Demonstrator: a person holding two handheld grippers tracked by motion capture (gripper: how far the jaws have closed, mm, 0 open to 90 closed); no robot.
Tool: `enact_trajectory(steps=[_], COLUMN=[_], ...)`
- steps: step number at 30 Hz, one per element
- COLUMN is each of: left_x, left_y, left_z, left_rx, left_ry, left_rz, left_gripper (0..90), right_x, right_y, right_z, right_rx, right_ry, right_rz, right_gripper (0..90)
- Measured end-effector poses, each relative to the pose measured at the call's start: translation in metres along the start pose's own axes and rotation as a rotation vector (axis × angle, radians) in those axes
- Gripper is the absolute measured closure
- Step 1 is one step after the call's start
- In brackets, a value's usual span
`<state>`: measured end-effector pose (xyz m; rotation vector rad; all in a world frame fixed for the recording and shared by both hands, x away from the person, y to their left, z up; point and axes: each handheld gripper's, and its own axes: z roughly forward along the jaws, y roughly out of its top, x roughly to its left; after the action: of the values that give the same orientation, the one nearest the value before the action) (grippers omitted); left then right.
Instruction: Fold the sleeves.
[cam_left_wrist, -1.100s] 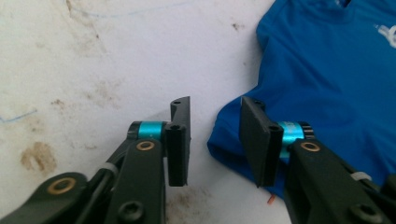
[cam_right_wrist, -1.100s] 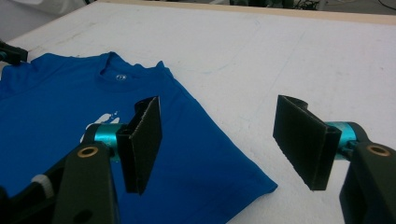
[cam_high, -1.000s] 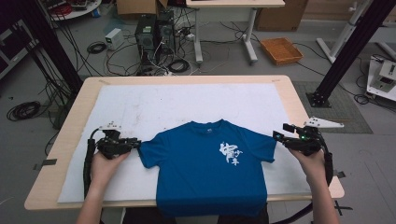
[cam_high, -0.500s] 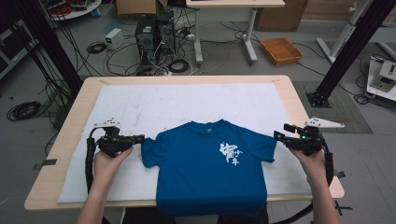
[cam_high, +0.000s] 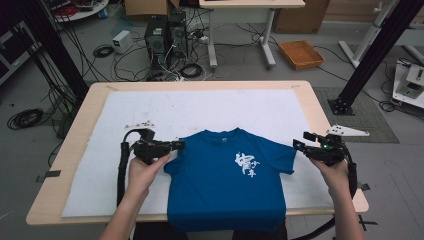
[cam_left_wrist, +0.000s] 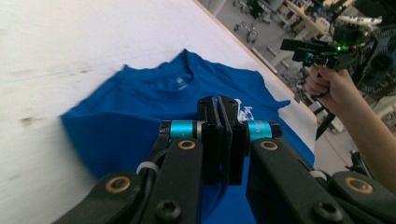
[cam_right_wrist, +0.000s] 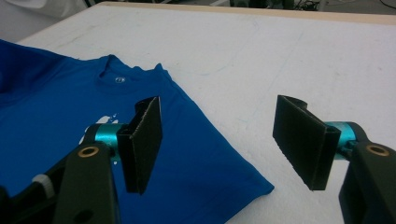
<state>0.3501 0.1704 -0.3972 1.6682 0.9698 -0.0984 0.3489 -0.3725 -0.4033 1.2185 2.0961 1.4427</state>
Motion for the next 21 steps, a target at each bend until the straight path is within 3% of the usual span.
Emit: enact_trajectory(steps=[3, 7, 11, 12, 15, 17, 18, 20, 21], left_x=[-0.004, -0.004, -0.008, -0.008, -0.01, -0.011, -0.011, -0.011, -0.011], left_y=[-0.002, -0.005, -0.009, -0.009, -0.009, -0.009, -0.009, -0.009, -0.009], left_z=[0.027, 0.046, 0.069, 0.069, 0.069, 0.066, 0.063, 0.047, 0.047], left_rx=[0.032, 0.059, 0.087, 0.087, 0.056, 0.047, 0.031, -0.009, -0.009], left_ry=[0.023, 0.031, 0.02, 0.02, 0.022, 0.018, 0.012, 0.022, 0.022], left_rz=[-0.013, -0.026, 0.006, 0.006, 0.069, 0.085, 0.1, 0.164, 0.164], left_gripper=[88.0, 88.0, 85.3, 77.5, 60.9, 57.4, 51.2, 49.3, 47.3], right_x=[0.0, 0.001, 0.001, 0.001, 0.0, 0.0, -0.002, -0.004, -0.005], right_y=[0.0, 0.0, -0.001, -0.001, -0.001, -0.002, -0.003, -0.004, -0.004], right_z=[0.0, 0.001, 0.002, 0.002, 0.002, 0.002, 0.002, 0.003, 0.003], right_rx=[0.004, 0.008, 0.017, 0.019, 0.018, 0.018, 0.022, 0.03, 0.033], right_ry=[-0.002, -0.004, -0.015, -0.019, -0.027, -0.027, -0.022, -0.015, -0.013], right_rz=[-0.004, -0.009, -0.013, -0.011, -0.007, -0.002, 0.006, 0.01, 0.011], right_gripper=[33.0, 33.1, 33.1, 33.1, 33.2, 33.2, 34.4, 35.3, 35.3])
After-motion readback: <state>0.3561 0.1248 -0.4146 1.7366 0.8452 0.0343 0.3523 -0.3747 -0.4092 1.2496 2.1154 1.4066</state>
